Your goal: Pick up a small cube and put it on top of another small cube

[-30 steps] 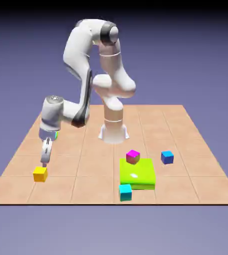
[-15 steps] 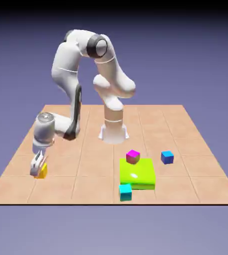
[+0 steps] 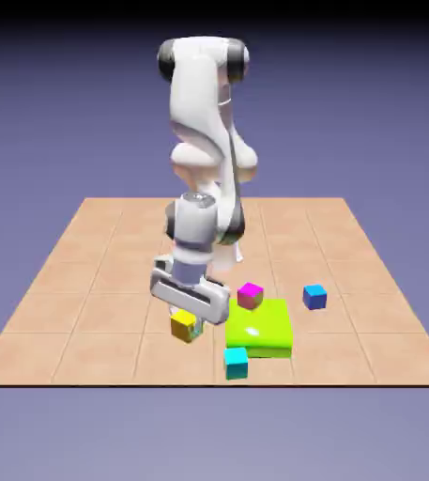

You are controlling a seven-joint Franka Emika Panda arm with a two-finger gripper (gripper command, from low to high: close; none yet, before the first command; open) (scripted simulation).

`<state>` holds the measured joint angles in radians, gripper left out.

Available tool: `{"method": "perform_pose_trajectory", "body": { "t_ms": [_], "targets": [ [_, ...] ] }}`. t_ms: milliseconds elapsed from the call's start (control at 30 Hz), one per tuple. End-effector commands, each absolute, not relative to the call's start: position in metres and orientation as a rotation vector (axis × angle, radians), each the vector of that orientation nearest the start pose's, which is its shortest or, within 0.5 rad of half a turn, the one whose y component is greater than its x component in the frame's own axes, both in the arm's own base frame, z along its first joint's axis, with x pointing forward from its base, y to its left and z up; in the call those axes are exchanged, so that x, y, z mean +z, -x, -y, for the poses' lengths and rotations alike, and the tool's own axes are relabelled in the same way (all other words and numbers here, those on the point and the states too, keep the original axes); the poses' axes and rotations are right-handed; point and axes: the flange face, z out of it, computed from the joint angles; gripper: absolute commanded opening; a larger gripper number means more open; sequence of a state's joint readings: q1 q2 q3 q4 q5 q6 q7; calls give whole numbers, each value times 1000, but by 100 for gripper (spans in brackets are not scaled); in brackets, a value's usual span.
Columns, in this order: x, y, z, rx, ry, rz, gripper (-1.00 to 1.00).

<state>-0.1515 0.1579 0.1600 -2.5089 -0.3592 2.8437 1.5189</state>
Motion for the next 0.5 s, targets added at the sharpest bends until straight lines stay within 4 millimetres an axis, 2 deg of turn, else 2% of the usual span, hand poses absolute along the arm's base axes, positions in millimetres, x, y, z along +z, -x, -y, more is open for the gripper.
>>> {"method": "perform_pose_trajectory", "body": {
  "t_ms": [0, 33, 67, 267, 300, 333, 467],
  "targets": [
    [241, -479, -49, -321, 2628, -1594, -100],
    [243, -478, -58, -322, 2650, -1552, -100],
    [243, -478, -58, -322, 2650, -1552, -100],
    [174, -488, -55, -323, 2649, -1552, -100],
    [174, -488, -55, -323, 2649, -1552, 100],
    [174, -488, -55, -323, 2649, -1552, 100],
    [221, -483, -57, -325, 2647, -1555, 100]
  ]
}}
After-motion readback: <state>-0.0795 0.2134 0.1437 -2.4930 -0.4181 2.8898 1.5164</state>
